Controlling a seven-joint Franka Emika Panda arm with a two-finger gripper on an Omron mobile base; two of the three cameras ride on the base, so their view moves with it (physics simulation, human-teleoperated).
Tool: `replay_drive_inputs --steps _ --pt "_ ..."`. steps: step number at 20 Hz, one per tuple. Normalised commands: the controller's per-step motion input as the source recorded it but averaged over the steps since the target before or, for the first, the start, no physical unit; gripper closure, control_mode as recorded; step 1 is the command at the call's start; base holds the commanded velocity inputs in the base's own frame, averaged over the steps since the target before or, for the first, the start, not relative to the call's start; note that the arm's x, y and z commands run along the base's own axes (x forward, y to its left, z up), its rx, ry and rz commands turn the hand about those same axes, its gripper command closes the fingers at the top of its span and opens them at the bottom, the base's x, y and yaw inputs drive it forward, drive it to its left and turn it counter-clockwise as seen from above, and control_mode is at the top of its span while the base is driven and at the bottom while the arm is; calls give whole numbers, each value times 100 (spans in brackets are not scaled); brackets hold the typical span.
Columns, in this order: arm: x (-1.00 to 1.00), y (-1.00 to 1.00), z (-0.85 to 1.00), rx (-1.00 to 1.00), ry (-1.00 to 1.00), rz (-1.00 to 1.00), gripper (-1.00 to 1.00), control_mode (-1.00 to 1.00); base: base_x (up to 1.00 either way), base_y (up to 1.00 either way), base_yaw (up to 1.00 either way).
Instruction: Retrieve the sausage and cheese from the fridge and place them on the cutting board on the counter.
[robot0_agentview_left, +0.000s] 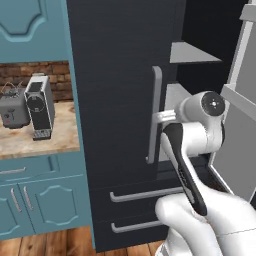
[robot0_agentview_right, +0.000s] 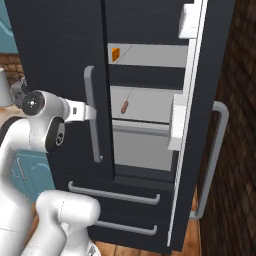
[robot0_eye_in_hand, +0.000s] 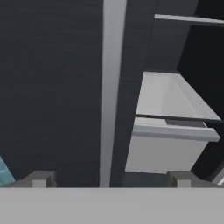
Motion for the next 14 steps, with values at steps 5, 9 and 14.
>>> replay_drive_inputs --steps 5,9,14 --pt "61 4 -4 5 2 -3 -100 -100 0 0 0" --pt "51 17 -31 0 0 -2 -100 -100 0 0 0" --pt "47 6 -35 1 -2 -2 -100 -100 0 0 0"
